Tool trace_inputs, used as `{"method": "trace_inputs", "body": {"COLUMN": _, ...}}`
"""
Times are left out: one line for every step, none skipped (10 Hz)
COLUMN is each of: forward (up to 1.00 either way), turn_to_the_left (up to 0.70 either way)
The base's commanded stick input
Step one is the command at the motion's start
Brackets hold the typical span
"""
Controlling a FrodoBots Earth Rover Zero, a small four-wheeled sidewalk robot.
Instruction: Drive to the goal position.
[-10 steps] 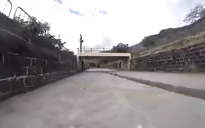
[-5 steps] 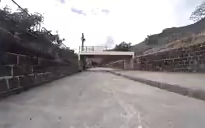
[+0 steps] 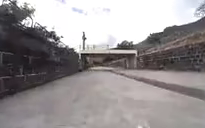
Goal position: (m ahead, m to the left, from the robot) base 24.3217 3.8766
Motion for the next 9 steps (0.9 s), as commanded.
{"method": "trace_inputs", "body": {"forward": 1.0, "turn_to_the_left": 0.0}}
{"method": "trace_inputs", "body": {"forward": 1.0, "turn_to_the_left": 0.0}}
{"method": "trace_inputs", "body": {"forward": 1.0, "turn_to_the_left": 0.0}}
{"method": "trace_inputs", "body": {"forward": 1.0, "turn_to_the_left": 0.0}}
{"method": "trace_inputs", "body": {"forward": 1.0, "turn_to_the_left": 0.0}}
{"method": "trace_inputs", "body": {"forward": 1.0, "turn_to_the_left": 0.0}}
{"method": "trace_inputs", "body": {"forward": 1.0, "turn_to_the_left": 0.0}}
{"method": "trace_inputs", "body": {"forward": 1.0, "turn_to_the_left": 0.0}}
{"method": "trace_inputs", "body": {"forward": 1.0, "turn_to_the_left": 0.0}}
